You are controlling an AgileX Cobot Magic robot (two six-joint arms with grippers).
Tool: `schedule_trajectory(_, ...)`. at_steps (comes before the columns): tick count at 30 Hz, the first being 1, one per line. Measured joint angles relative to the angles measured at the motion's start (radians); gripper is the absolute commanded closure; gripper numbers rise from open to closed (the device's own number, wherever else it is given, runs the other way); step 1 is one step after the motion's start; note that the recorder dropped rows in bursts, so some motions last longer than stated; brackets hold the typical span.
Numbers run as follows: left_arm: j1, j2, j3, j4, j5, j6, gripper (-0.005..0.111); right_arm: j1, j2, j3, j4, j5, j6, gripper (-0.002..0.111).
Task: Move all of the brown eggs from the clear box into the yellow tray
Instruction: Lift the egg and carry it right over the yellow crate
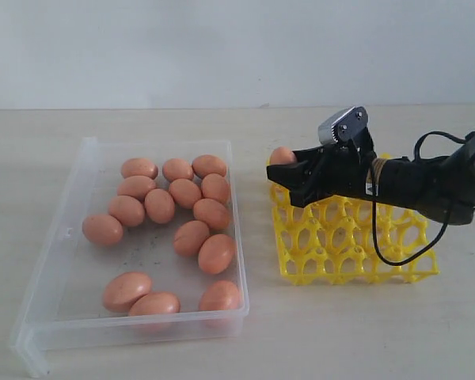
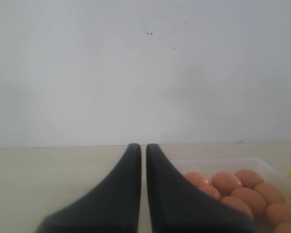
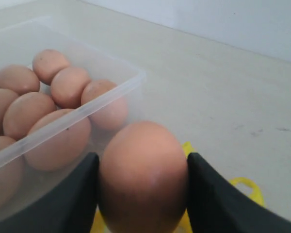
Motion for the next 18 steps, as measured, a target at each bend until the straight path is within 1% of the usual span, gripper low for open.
schedule_trajectory(8, 0.0, 0.0, 0.0, 0.0, 0.0, 0.0, 0.103, 0.0, 0.0, 0.0, 0.069, 0.013, -0.078, 0.109)
schedule_trajectory(13, 0.0, 0.0, 0.0, 0.0, 0.0, 0.0, 0.103, 0.002, 0.001, -0.016, 0.089, 0.104, -0.089, 0.109)
schedule_trajectory(18, 0.0, 0.0, 0.0, 0.0, 0.0, 0.0, 0.103, 0.033, 0.001, -0.04, 0.088, 0.175, -0.089, 0.109)
